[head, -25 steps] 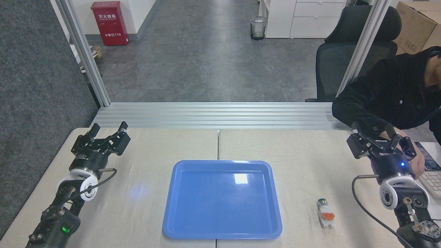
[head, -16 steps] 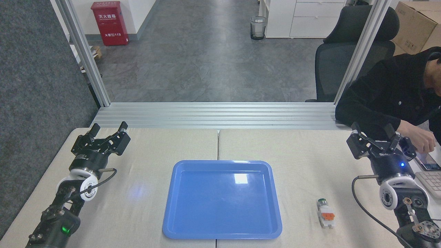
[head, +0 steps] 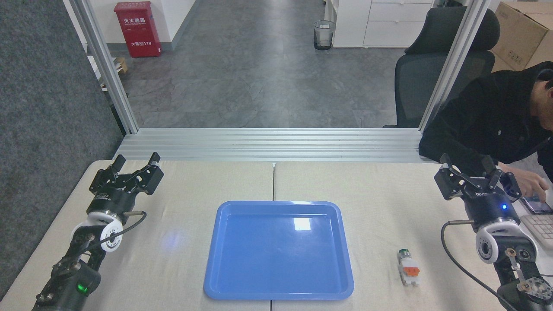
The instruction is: Pick up switch part and place in tray
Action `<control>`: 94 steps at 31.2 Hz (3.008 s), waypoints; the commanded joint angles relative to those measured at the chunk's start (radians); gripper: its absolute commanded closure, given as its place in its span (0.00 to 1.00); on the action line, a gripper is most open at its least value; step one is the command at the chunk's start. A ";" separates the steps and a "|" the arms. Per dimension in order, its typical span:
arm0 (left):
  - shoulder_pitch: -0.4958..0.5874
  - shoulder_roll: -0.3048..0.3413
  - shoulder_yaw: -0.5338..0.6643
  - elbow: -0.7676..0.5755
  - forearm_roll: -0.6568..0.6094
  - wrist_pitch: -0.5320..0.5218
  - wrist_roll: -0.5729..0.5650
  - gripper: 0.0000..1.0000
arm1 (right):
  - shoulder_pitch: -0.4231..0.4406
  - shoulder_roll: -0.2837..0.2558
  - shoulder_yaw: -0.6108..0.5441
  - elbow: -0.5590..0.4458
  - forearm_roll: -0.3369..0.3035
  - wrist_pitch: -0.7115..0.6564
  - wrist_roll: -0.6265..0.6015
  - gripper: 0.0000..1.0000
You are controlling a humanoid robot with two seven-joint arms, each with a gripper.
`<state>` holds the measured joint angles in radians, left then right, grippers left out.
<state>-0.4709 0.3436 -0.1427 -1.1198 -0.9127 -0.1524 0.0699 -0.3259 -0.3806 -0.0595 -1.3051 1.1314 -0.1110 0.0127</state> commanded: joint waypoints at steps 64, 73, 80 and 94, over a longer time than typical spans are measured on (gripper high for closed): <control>0.000 0.000 0.000 0.000 0.000 0.000 0.001 0.00 | 0.005 0.000 0.000 0.000 0.001 0.001 0.000 0.01; 0.000 0.000 0.000 0.000 0.000 0.000 0.001 0.00 | 0.017 0.011 0.006 0.001 0.004 0.001 0.000 0.01; 0.000 0.000 0.000 0.000 0.000 0.000 0.001 0.00 | 0.036 0.040 0.007 0.012 0.005 0.001 0.000 0.01; 0.000 0.000 0.000 0.000 0.000 0.000 0.001 0.00 | 0.068 0.045 0.012 0.021 0.005 0.001 0.000 0.01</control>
<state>-0.4710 0.3436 -0.1427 -1.1198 -0.9127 -0.1524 0.0699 -0.2725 -0.3520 -0.0526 -1.2966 1.1363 -0.1109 0.0127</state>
